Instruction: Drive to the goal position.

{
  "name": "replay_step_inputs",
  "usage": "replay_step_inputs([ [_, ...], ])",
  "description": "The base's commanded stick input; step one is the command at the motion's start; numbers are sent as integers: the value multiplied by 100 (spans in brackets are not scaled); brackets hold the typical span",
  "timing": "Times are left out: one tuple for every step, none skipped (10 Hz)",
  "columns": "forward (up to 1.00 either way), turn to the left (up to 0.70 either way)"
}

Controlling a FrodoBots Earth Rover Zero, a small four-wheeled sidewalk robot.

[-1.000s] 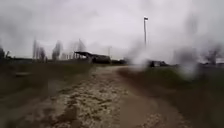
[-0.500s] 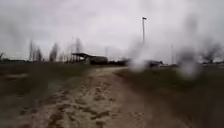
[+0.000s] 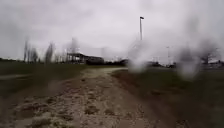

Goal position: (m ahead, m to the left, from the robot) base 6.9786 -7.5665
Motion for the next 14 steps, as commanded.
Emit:
replay_step_inputs([
  [100,0],
  [100,0],
  [100,0],
  [100,0],
  [100,0],
  [100,0],
  [100,0],
  [100,0],
  [100,0],
  [100,3],
  [100,6],
  [100,40],
  [100,40],
  [100,40],
])
